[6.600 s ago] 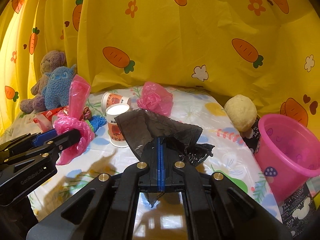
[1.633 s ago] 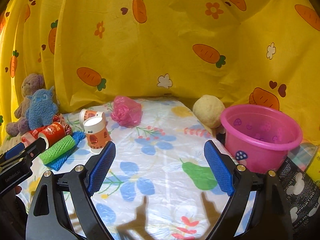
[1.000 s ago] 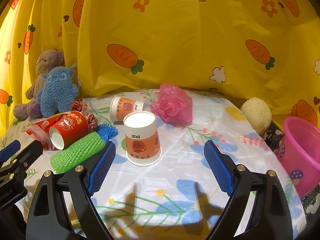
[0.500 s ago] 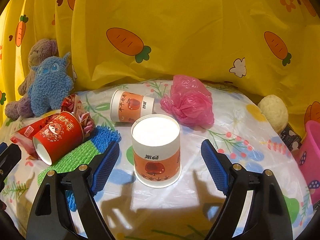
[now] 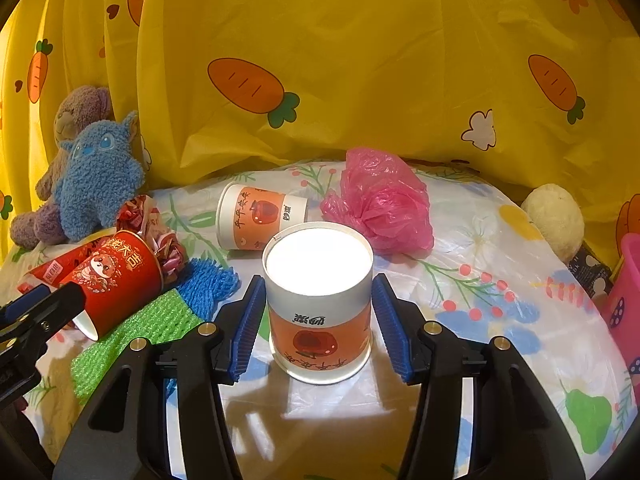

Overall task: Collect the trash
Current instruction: 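Grasp the white-orange paper cup with the right tool while the left tool grasps the red cup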

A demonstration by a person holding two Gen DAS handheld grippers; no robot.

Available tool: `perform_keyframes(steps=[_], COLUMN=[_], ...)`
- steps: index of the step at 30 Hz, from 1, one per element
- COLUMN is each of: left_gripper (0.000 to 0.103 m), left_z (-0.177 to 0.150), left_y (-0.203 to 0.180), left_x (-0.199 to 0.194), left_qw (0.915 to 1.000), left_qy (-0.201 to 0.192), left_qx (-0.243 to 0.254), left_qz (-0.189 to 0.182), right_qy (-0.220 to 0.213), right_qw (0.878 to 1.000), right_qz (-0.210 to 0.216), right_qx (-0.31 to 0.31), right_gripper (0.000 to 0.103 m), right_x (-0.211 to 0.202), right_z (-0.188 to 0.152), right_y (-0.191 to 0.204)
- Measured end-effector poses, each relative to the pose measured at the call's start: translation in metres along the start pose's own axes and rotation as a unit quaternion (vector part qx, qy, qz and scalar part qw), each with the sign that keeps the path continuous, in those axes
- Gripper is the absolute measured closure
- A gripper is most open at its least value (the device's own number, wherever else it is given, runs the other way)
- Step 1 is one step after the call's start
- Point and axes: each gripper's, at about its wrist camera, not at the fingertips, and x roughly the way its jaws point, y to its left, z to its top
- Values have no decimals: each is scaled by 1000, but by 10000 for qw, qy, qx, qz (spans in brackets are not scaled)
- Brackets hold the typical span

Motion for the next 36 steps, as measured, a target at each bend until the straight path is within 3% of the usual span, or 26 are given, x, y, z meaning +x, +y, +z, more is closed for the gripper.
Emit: perform_keyframes(steps=[4, 11, 21, 36], left_gripper=[29, 48, 50, 50], left_z=[1, -1, -2, 3], left_y=[0, 4, 9, 10], left_x=[10, 22, 19, -23], left_qw=[9999, 9993, 9988, 9976], left_qy=[122, 332, 250, -179], left_qx=[-23, -113, -241, -229], left_qz=[-18, -90, -346, -634], right_qy=[-27, -91, -96, -189], right_qw=[10000, 10000, 9999, 9998], right_qz=[27, 28, 33, 105], right_qx=[77, -3, 20, -4], right_gripper=[49, 49, 49, 49], right_x=[-1, -4, -3, -11], right_z=[0, 0, -1, -3], right_y=[-3, 1, 0, -1])
